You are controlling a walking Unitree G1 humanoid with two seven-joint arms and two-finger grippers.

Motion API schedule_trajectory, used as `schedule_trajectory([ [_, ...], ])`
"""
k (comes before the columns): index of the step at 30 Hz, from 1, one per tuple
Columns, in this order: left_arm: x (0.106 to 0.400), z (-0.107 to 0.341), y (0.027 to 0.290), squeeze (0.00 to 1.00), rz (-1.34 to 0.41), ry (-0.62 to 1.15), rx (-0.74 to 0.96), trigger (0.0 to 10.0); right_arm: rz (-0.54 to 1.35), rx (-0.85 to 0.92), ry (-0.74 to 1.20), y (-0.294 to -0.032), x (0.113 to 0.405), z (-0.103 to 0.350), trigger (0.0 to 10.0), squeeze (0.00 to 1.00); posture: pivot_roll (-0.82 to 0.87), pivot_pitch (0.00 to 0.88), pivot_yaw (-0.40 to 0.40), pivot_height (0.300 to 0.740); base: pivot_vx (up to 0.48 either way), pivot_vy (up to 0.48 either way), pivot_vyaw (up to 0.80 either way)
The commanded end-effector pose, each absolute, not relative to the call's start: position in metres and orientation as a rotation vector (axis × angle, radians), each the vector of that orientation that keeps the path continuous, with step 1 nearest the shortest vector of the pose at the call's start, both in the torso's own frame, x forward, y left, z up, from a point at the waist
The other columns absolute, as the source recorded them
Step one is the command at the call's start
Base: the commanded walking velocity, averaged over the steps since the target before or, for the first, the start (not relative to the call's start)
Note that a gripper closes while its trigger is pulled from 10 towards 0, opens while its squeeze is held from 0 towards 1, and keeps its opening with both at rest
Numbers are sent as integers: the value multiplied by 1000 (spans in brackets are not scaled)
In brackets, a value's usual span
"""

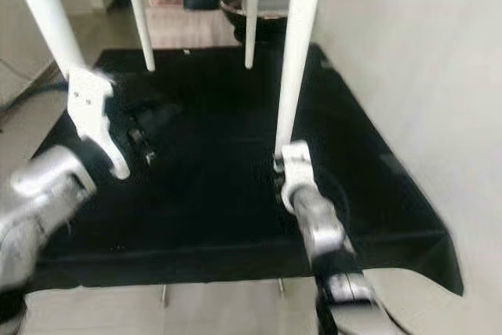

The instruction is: Building children table

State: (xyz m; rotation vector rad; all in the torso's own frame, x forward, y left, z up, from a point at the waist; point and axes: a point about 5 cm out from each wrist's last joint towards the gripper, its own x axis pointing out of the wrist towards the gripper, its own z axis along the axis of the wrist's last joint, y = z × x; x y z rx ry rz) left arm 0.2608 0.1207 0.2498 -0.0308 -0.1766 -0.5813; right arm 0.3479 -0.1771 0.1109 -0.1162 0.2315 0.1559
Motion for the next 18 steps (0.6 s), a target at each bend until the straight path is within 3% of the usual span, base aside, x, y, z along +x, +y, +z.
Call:
schedule_trajectory([
  [1, 249, 241, 119, 1000, -569, -161, -21, 10000, 224, -119, 95, -169, 345, 135, 10000, 1000, 42, 73, 7, 740, 0, 0, 0],
  [4, 244, 235, 120, 1000, -557, -144, -18, 10000, 237, -117, 67, -169, 340, 139, 10000, 1000, 42, 73, 7, 740, 0, 0, 0],
  [7, 231, 190, 137, 1000, -350, -18, 96, 10000, 326, -83, -21, -160, 310, 145, 10000, 1000, 27, 58, 6, 740, 0, 0, 0],
  [10, 229, 179, 151, 1000, -204, 2, 94, 10000, 361, -33, -44, -154, 302, 146, 10000, 1000, 20, 49, 9, 740, 0, 0, 0],
  [11, 226, 173, 158, 431, -134, 11, 103, 10000, 384, -13, -63, -150, 298, 148, 10000, 1000, 26, 47, 8, 740, 0, 0, 0],
  [12, 224, 168, 163, 0, -82, 22, 118, 10000, 403, 8, -78, -147, 295, 149, 10000, 816, 28, 45, 7, 740, 0, 0, 0],
  [13, 222, 165, 166, 0, -59, 27, 129, 10000, 415, 19, -86, -145, 292, 150, 10000, 816, 28, 45, 7, 740, 0, 0, 0],
  [14, 220, 161, 171, 0, -7, 29, 132, 10000, 432, 52, -101, -141, 291, 153, 10000, 0, 28, 37, 9, 740, 0, 0, 0],
  [18, 218, 157, 185, 0, 118, 15, 133, 10000, 462, 120, -149, -129, 292, 160, 10000, 0, 34, 22, 7, 740, 0, 0, 0],
])
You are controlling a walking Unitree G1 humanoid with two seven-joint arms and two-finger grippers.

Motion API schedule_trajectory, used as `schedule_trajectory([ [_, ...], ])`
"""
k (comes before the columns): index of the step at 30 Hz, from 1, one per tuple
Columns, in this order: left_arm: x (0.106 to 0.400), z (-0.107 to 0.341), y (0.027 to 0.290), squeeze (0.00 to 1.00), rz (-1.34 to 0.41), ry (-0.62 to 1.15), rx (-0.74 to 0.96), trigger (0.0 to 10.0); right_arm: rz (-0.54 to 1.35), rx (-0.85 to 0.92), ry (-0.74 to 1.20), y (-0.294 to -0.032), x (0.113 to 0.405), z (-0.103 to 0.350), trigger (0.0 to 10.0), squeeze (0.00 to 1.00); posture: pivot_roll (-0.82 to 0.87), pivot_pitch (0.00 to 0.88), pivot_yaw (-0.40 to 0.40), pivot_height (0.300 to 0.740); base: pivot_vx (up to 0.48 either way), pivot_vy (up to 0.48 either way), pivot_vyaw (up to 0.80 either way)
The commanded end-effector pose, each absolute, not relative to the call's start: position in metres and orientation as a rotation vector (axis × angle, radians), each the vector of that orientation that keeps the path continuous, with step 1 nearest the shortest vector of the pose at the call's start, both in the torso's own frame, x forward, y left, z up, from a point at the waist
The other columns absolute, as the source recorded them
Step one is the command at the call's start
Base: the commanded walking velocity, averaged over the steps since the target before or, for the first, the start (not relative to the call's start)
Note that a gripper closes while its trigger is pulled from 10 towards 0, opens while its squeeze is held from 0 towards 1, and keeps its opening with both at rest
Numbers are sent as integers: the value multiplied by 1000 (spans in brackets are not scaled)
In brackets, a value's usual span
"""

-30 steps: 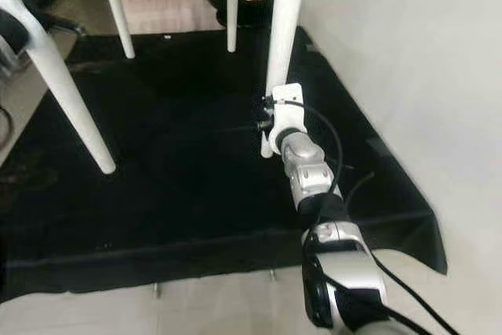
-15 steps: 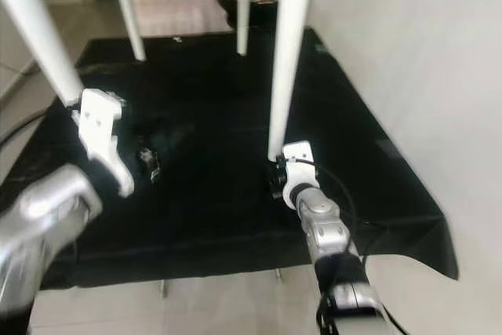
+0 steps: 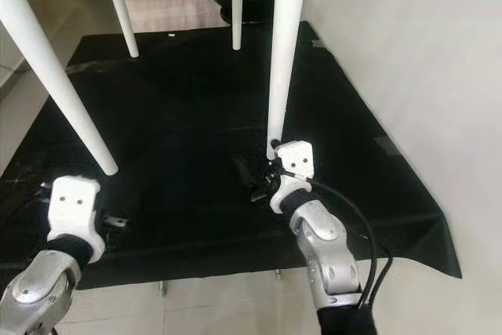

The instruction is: Building children table

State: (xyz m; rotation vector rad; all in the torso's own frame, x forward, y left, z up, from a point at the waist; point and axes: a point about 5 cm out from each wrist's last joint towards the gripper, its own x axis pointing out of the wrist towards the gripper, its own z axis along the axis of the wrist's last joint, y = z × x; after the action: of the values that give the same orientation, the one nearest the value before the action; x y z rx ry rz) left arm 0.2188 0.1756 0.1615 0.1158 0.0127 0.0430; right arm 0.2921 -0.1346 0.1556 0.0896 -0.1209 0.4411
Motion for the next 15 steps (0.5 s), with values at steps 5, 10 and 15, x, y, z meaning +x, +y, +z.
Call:
schedule_trajectory([
  [5, 217, 154, 186, 0, 144, 1, 156, 10000, 469, 120, -149, -122, 291, 159, 10000, 0, 33, 17, 3, 740, 0, 0, 0],
  [10, 217, 149, 185, 0, 178, -5, 126, 10000, 460, 121, -138, -124, 294, 156, 10000, 0, 29, 4, 1, 740, -107, 0, 0],
  [15, 217, 148, 185, 0, 184, -12, 126, 10000, 466, 112, -139, -124, 294, 157, 10000, 0, 27, 5, -1, 740, -269, 0, 0],
])
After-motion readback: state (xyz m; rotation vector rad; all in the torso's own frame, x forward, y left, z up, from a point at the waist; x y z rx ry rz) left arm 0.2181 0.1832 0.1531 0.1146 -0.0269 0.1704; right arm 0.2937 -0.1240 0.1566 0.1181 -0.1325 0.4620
